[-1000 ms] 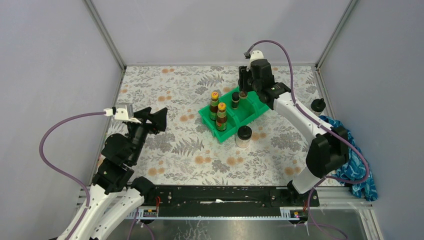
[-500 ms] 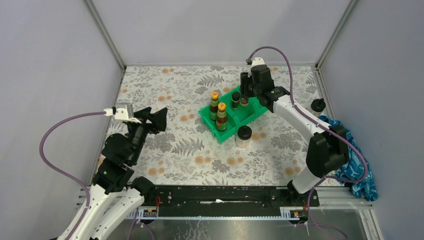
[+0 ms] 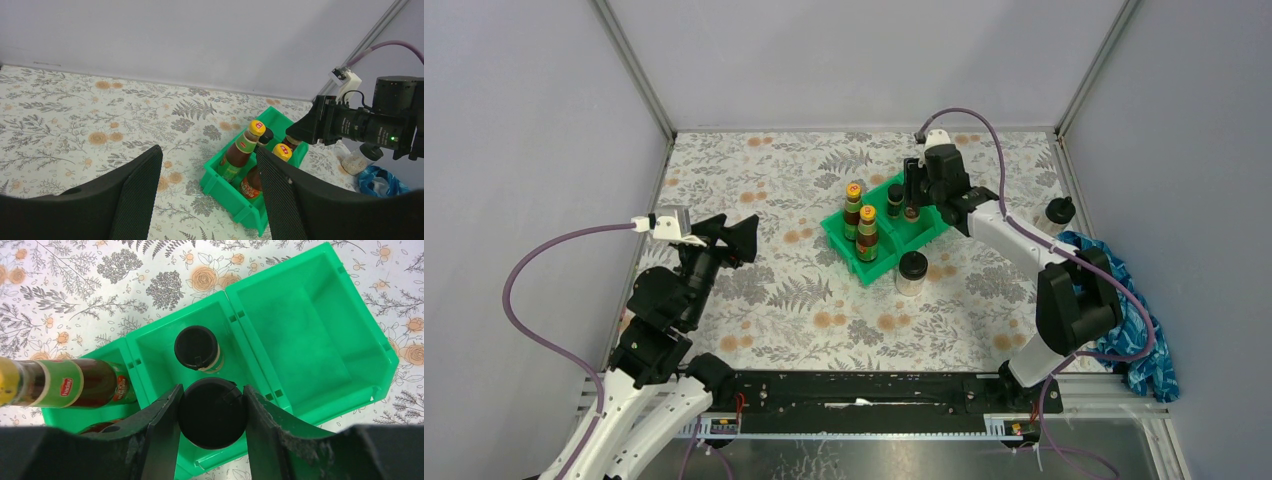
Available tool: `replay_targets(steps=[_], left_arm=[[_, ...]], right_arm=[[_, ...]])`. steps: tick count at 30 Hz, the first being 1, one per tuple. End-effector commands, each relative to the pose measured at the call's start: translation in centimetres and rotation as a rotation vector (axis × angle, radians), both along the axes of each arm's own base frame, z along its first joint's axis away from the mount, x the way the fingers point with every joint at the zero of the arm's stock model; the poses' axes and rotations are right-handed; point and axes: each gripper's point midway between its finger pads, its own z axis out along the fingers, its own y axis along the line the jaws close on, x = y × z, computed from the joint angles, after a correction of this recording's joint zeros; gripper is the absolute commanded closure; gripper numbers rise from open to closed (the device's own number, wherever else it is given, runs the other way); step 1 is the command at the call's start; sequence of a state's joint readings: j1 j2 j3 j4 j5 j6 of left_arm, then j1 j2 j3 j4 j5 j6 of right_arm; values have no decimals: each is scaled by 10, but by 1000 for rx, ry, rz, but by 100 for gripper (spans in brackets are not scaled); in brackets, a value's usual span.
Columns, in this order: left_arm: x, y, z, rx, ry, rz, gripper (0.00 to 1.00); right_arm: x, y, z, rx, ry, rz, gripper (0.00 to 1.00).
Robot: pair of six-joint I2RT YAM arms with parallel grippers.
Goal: Organize the condiment bottles
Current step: Place the bottle in the storage box.
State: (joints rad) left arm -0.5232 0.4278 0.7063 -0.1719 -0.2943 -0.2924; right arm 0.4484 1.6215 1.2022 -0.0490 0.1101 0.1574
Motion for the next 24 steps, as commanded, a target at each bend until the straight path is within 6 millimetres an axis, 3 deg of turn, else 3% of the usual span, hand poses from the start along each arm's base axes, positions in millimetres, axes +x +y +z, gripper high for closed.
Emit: replay_targets(steps=[1,24], left_arm=[[1,-1,2,-4,-21,-8,26],[1,-2,1,-4,-18,-13,26]], right_arm=[[11,4,21,36,-109,22,100],[11,5,0,34,-227,71,100]])
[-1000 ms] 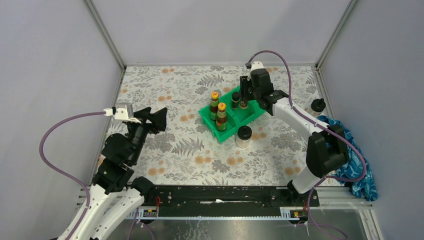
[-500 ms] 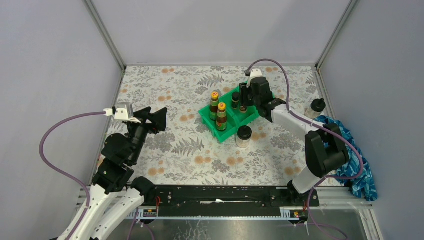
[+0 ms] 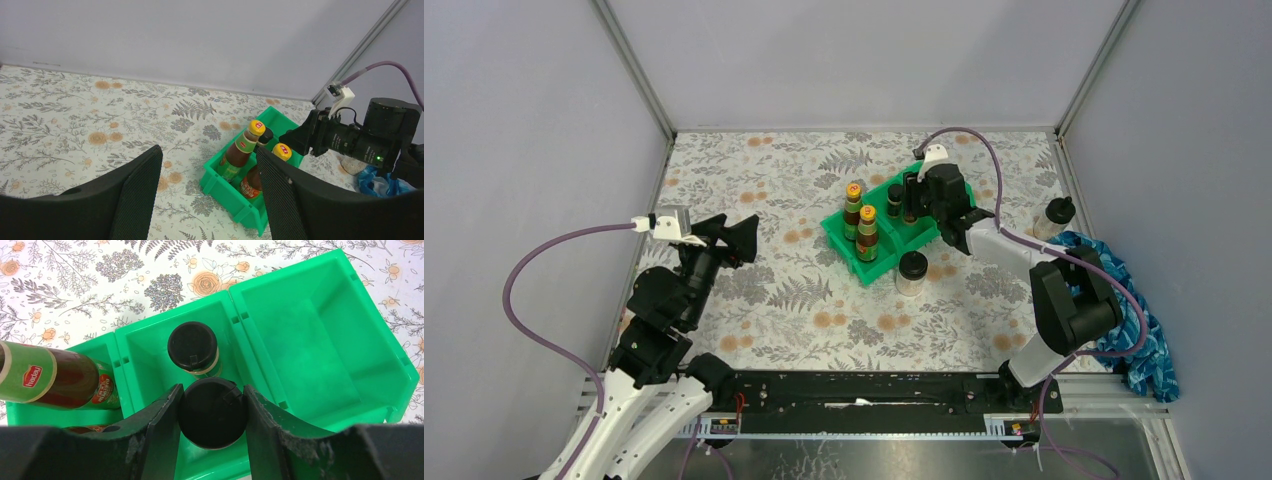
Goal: Organize the condiment bottles
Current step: Place the bottle in the storage box.
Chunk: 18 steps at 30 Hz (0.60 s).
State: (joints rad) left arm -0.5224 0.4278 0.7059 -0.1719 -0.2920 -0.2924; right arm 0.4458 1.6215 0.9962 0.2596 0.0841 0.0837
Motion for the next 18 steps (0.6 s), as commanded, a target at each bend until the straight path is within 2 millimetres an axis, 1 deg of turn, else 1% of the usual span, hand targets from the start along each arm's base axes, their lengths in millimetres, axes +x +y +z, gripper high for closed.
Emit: replay_targets(steps=[1,18], left_arm=[[1,-2,2,-5,-19,-12,26],[1,-2,2,-4,-20,-13,26]], right_arm=[[9,4,29,42,-123,18,100],[15,6,13,32,-108,21,100]])
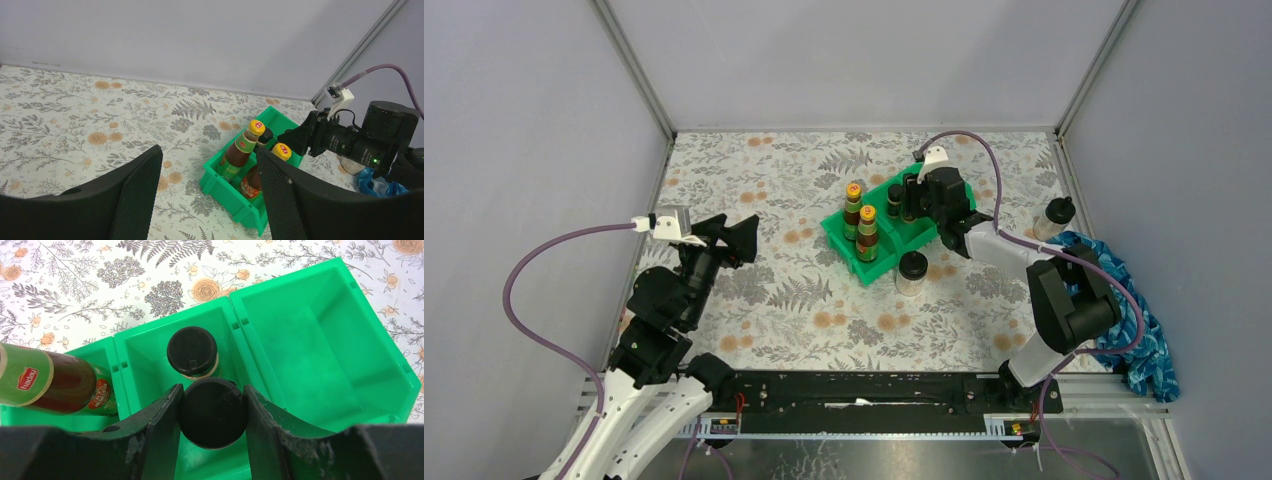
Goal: Organize the condiment bottles
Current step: Place the bottle in the storage box.
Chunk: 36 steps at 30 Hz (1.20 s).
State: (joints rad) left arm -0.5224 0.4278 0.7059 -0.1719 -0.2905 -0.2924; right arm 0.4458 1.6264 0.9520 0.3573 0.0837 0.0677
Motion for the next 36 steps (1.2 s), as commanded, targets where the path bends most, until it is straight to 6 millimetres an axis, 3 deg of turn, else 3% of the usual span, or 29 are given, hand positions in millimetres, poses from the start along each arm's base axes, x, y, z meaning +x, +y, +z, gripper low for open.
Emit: replay_targets(steps=[1,36], left_arm=[[1,-2,1,-4,-20,-11,26],[0,-2,1,-4,-19,-13,26]], right_arm=[[11,5,14,25,-57,12,100],[12,8,-8,21,4,10,100]])
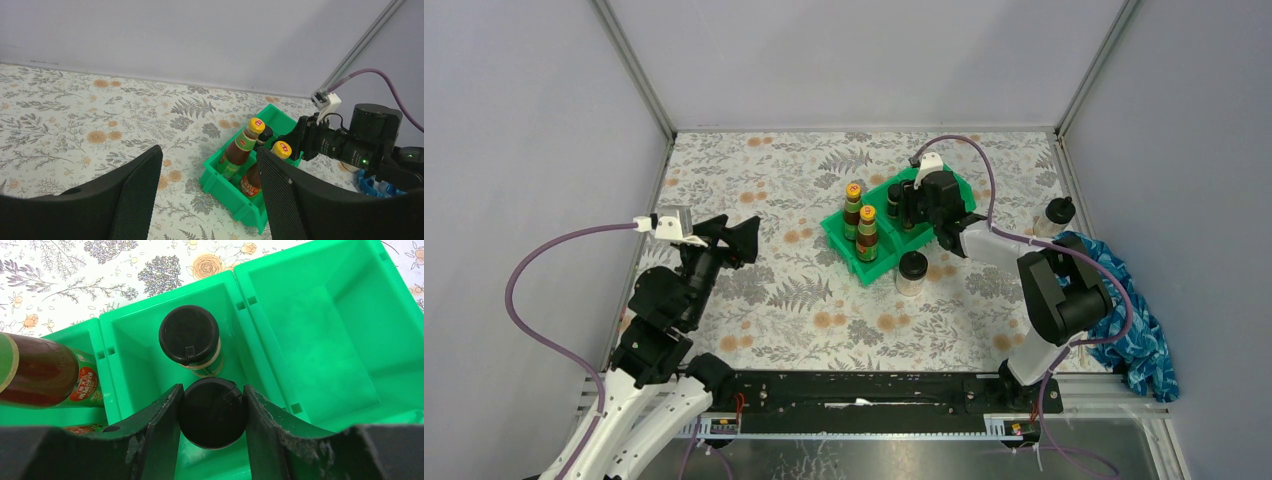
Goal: Organize the condiment bottles
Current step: Place the bottle in the storage box.
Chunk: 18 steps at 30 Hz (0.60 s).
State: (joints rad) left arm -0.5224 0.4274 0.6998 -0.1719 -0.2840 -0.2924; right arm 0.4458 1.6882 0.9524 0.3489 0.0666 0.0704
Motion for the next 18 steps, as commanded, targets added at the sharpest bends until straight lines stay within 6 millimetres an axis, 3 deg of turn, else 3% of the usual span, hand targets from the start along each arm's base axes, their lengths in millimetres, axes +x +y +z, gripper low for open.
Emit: replay_targets(steps=[1,18], left_arm=[[0,-1,3,-7,-22,-7,26],[1,-2,2,-6,-19,-11,26]], right_arm=[[15,5,21,41,-63,-4,100],[16,2,13,32,-50,-13,100]])
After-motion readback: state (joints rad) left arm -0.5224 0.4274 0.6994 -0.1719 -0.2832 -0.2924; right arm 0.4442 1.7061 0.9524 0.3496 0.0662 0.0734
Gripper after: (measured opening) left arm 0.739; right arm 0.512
